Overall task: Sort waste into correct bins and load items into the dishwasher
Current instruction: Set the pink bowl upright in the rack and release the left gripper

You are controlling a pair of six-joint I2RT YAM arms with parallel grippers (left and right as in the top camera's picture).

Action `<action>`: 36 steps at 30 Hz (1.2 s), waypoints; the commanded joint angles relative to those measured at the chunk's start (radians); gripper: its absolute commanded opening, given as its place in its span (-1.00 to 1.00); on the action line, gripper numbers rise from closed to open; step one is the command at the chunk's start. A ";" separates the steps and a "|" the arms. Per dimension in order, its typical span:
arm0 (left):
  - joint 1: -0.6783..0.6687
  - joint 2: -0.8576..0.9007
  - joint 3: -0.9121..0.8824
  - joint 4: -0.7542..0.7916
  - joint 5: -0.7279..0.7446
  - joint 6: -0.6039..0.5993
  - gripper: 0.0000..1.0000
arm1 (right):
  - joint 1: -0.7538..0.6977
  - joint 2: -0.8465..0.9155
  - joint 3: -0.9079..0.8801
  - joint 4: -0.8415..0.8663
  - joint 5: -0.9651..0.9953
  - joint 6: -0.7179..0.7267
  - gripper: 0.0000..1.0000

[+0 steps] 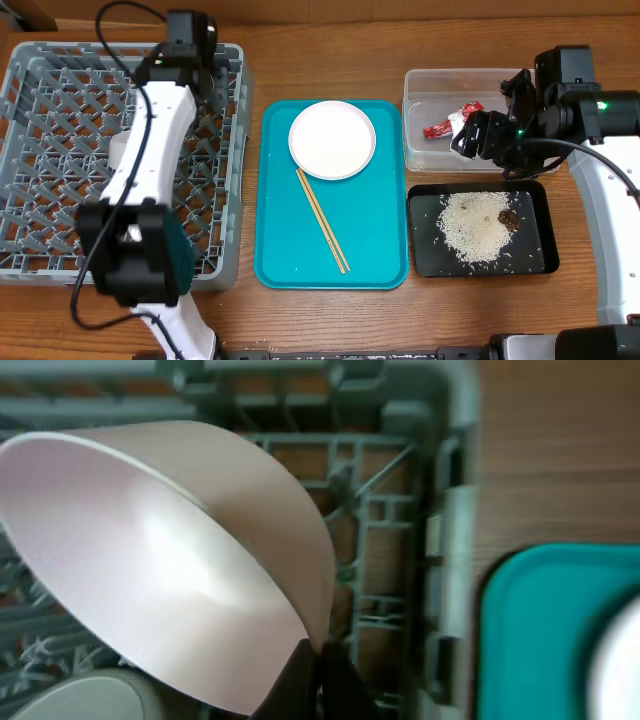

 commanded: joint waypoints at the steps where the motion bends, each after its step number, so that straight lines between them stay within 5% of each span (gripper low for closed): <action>1: 0.028 -0.119 0.013 0.006 0.346 0.077 -0.92 | -0.002 -0.006 0.006 0.002 0.010 -0.005 0.62; 8: 0.169 -0.114 0.010 -0.022 0.853 0.168 -0.92 | -0.002 -0.006 0.006 0.002 0.010 -0.005 0.62; 20: 0.405 0.064 0.005 -0.042 1.360 0.214 -0.92 | -0.002 -0.006 0.006 0.002 0.010 -0.005 0.62; 32: 0.575 0.203 0.005 -0.071 1.505 0.214 -0.92 | -0.002 -0.006 0.006 0.001 0.010 -0.005 0.62; 36: 0.646 0.203 0.005 -0.132 1.497 0.215 -0.70 | -0.002 -0.006 0.006 0.002 0.010 -0.005 0.62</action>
